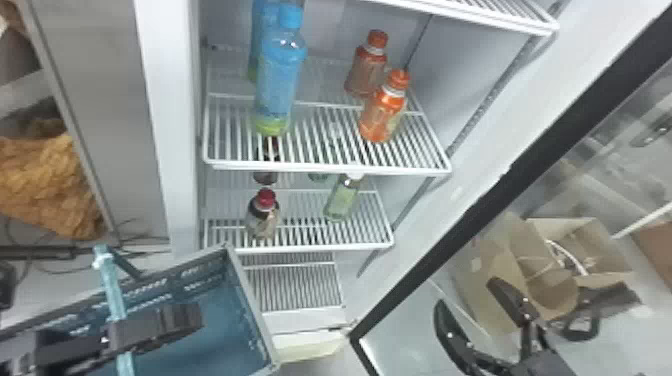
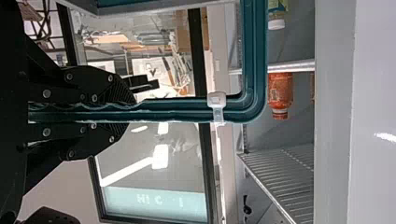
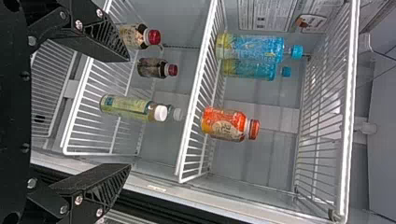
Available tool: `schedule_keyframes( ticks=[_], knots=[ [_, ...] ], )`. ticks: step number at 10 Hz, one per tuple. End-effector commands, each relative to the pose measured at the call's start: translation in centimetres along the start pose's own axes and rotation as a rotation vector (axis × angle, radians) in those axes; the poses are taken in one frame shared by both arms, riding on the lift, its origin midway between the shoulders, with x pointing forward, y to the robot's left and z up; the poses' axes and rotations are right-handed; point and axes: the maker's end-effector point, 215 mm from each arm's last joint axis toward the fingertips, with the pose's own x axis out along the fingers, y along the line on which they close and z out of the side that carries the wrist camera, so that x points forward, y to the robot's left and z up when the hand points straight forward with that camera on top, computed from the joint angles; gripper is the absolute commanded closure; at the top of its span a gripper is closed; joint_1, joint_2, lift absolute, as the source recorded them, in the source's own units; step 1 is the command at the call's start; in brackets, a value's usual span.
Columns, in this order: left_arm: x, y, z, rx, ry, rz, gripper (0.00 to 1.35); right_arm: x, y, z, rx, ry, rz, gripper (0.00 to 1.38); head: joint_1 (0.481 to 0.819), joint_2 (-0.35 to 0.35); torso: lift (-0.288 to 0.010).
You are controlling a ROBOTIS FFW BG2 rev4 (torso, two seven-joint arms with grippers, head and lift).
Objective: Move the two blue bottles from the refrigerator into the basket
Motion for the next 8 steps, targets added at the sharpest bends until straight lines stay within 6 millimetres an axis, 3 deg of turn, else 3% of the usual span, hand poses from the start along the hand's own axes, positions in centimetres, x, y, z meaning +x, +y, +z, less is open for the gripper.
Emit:
schedule_keyframes(
  ticks=[1,4,8],
  knots=[
    [0.0,-0.1,0.0,0.000,-0.001,-0.003,1.20,0.2,0.2,-0.1,0.010,-0.003,0.006,0.25,0.695,-0.350,-0.010],
    [-0.1,0.0,-0.1,-0.004,-0.004,-0.002,1.20,0.6,1.1,-1.0,0.075,-0.012,0.023,0.25,0.695,-0.350,-0.010],
    [0.0,0.0,-0.2,-0.005,-0.002,-0.001,1.20,1.3,2.1,-0.7,0.085,-0.025,0.049,0.25,0.695,-0.350,-0.010]
  ],
)
